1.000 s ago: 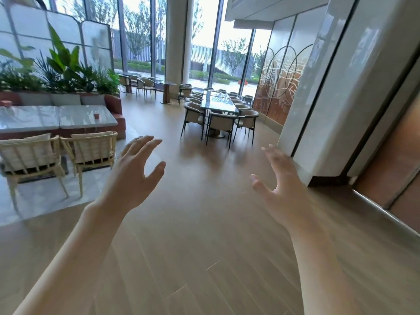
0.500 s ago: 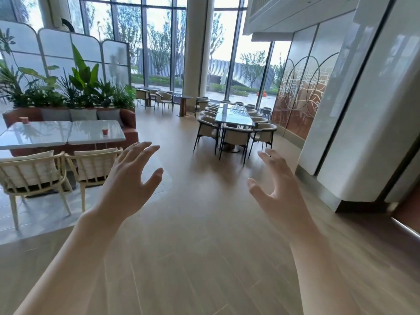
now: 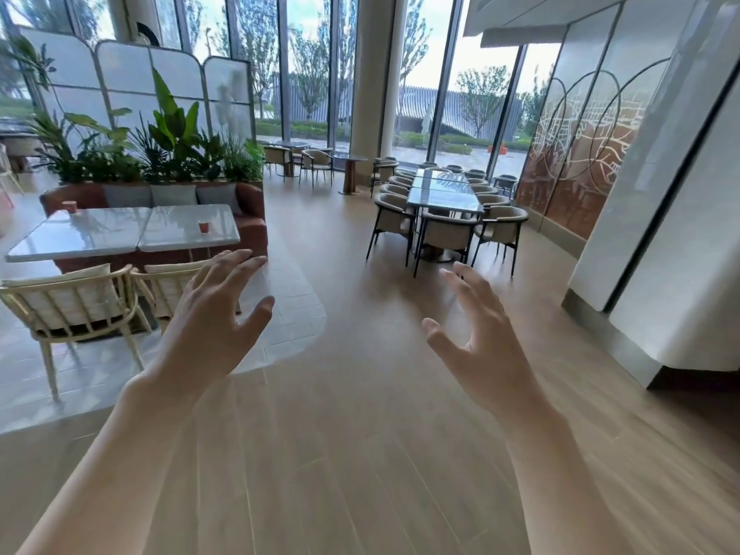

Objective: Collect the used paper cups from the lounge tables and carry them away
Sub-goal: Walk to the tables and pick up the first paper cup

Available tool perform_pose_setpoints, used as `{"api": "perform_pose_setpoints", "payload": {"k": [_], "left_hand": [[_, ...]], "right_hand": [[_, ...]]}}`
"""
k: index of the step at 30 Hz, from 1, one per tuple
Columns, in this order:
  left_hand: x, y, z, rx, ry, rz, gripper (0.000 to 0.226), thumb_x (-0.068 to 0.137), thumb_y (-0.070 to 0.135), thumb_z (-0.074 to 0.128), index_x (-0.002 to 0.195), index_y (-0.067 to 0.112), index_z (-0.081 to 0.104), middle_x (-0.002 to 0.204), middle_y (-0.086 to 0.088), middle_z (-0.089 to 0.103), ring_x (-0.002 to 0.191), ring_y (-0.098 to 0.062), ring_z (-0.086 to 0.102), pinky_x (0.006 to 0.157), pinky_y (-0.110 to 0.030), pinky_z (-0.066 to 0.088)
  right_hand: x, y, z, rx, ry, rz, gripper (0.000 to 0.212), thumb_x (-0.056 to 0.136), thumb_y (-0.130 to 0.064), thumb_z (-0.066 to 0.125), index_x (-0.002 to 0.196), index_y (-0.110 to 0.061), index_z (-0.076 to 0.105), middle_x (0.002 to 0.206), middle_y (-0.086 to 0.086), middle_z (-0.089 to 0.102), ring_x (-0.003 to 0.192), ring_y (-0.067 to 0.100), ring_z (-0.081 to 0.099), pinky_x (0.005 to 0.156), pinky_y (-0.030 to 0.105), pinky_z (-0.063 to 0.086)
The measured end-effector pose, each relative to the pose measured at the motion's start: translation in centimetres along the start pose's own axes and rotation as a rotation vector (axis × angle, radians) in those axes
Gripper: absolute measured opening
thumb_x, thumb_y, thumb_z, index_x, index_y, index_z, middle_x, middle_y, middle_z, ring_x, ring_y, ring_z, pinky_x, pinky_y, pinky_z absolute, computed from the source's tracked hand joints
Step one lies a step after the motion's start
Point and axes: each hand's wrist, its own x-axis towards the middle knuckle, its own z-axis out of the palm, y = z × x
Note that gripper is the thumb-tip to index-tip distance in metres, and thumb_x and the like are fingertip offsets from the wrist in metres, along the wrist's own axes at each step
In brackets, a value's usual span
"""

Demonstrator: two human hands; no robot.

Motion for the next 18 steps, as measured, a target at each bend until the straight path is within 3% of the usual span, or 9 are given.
{"api": "perform_pose_setpoints", "payload": {"k": [3,13,18], "left_hand": [[3.3,-2.0,2.3,-0.016,-0.011,0.022,0.063,0.099,0.047,0.055,0.155,0.021,0.050,0.163,-0.002,0.044,0.156,-0.024,0.031,0.125,-0.053,0.031],[17.8,-11.3,8.5,-0.064,-0.056,0.069,0.059,0.101,0.035,0.067,0.156,0.022,0.050,0.164,-0.004,0.044,0.155,-0.026,0.033,0.125,-0.053,0.032],[20.8,-15.3,11.1,-0.198,-0.035,-0.032,0.059,0.100,0.032,0.069,0.155,0.029,0.051,0.163,0.005,0.044,0.154,-0.020,0.034,0.124,-0.045,0.031]], "right_hand": [[3.1,1.5,2.0,-0.028,0.001,0.013,0.074,0.093,-0.063,0.052,0.160,-0.038,0.035,0.170,-0.020,0.022,0.158,0.007,0.020,0.126,0.053,0.030],[15.9,3.9,10.3,-0.149,0.017,0.098,0.074,0.093,-0.065,0.050,0.160,-0.038,0.035,0.171,-0.019,0.021,0.159,0.008,0.017,0.129,0.050,0.022],[19.7,3.9,14.6,-0.120,0.078,0.162,0.075,0.091,-0.062,0.050,0.160,-0.037,0.037,0.169,-0.019,0.025,0.157,0.005,0.020,0.127,0.051,0.027]]}}
